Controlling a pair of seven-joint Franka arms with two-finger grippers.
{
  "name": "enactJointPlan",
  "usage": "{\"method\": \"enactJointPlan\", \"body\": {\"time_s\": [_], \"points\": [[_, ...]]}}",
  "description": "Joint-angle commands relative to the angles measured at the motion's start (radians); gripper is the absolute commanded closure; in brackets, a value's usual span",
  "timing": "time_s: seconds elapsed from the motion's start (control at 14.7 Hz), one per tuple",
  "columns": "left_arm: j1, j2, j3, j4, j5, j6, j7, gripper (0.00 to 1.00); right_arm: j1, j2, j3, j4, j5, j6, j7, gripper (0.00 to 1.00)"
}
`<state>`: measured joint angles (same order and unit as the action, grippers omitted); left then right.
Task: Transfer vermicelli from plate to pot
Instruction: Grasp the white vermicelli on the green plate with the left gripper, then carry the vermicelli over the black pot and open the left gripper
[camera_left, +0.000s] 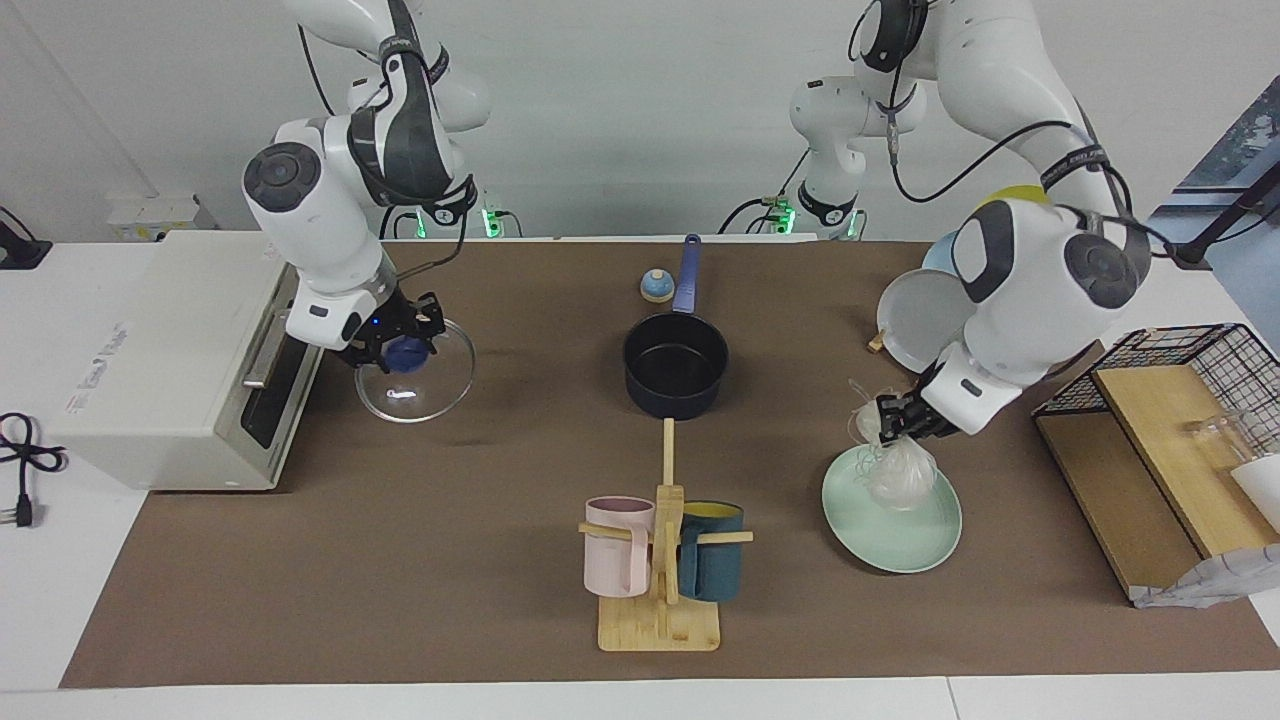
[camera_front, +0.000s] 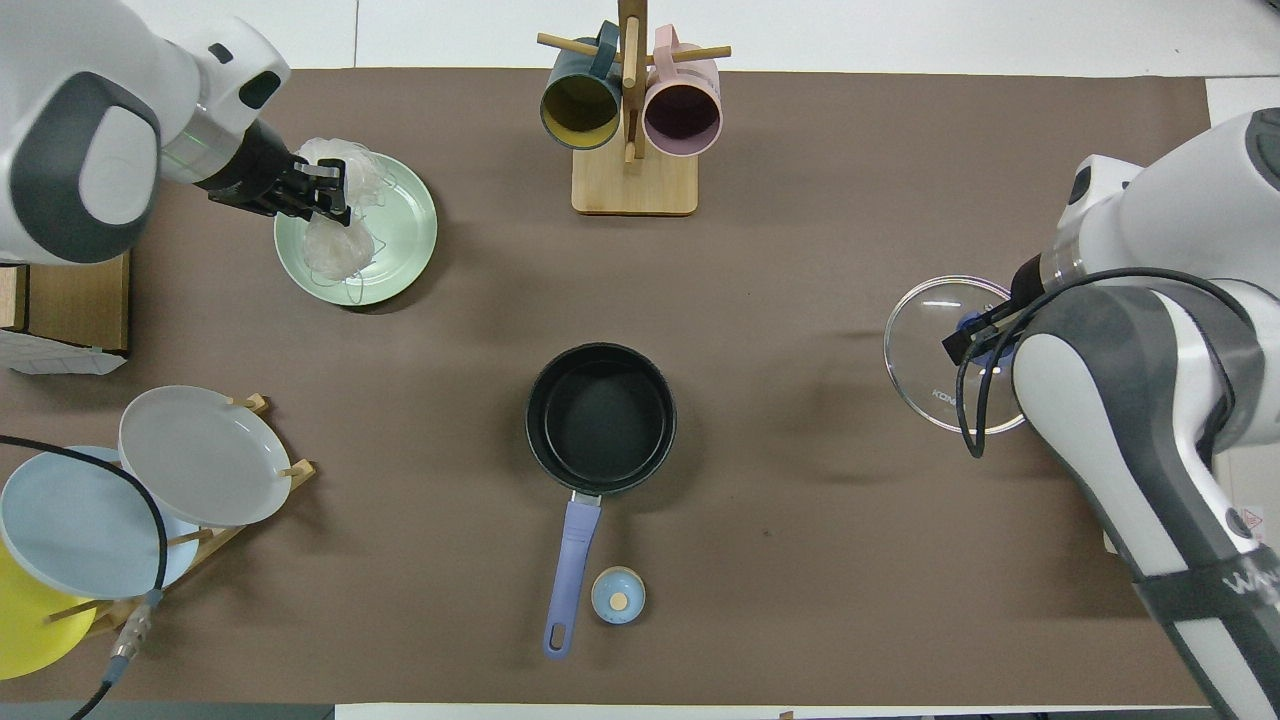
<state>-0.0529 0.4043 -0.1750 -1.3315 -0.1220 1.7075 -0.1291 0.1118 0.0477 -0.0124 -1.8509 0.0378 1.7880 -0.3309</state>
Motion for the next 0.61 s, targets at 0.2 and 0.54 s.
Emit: {"method": "enactJointPlan", "body": {"time_s": [0.2,0.54], "points": [[-0.174,-0.202,-0.032,-0.125,-0.067,-0.111,-0.237,1.00,0.020,-0.104,0.006,-0.016,0.019,-0.090,0.070,0.72],[-0.364,-0.324,-0.032,-0.518,-0.082,0.183,-0.339,1.00,0.023,-0.111,0.008,-0.033,0.019,-0.078,0.073,0.87]]}}
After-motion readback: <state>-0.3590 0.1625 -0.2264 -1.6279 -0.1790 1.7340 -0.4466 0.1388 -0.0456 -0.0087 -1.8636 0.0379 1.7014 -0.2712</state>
